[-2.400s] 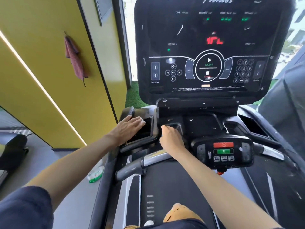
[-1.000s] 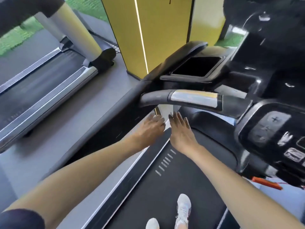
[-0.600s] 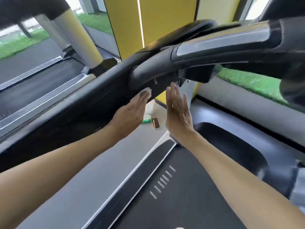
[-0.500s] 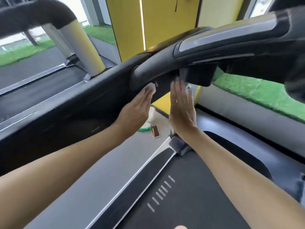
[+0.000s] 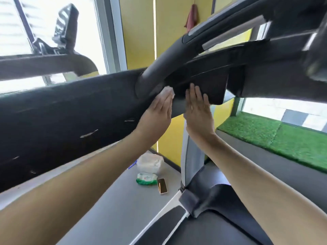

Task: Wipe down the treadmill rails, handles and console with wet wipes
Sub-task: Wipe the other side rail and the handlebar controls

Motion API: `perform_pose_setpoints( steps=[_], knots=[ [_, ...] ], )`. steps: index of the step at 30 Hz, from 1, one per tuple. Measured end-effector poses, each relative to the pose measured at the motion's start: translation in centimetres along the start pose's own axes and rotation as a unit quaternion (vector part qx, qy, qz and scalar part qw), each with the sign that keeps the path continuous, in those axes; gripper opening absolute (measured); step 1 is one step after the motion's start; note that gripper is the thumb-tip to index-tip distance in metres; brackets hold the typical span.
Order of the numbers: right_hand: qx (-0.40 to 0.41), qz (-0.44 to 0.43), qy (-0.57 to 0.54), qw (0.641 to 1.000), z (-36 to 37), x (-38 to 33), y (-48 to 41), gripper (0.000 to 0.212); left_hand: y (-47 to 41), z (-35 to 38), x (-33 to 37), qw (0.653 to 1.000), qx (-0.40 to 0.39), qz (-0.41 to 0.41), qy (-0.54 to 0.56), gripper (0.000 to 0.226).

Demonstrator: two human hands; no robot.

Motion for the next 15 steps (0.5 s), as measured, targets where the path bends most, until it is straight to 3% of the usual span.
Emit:
perform_pose_setpoints(
  steps=[3,8,12,15],
  knots=[
    [0.037,-0.002,0.021,0.999,0.4,0.5,0.2,0.071,2.7,0.3,0.5,0.997,-0.028,0.070,-0.003,0.056],
    [0.044,0.001,-0.018,0.999,0.0,0.7,0.4,0.079,1.8,0.1,-2.1,0.999,0.025,-0.010,0.029,0.052],
    [0.061,-0.025,-0.019,0.998,0.0,1.6,0.5,0.077,2.9,1.4,-0.2,0.988,0.010,0.154,0.029,0.045],
    [0.056,-0.046,-0.041,0.997,-0.1,1.9,0.4,0.079,2.0,1.3,-1.6,0.994,0.029,0.084,0.062,0.051]
  ],
)
Point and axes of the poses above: each hand's wrist, its own y-axis away from the middle knuckle, its own z-axis out of the palm, x = y × z, the point moved 1 cm from there along -y, towards the middle knuckle, and after that the axes turned 5 degrees about -z, right-handed, at the moved point
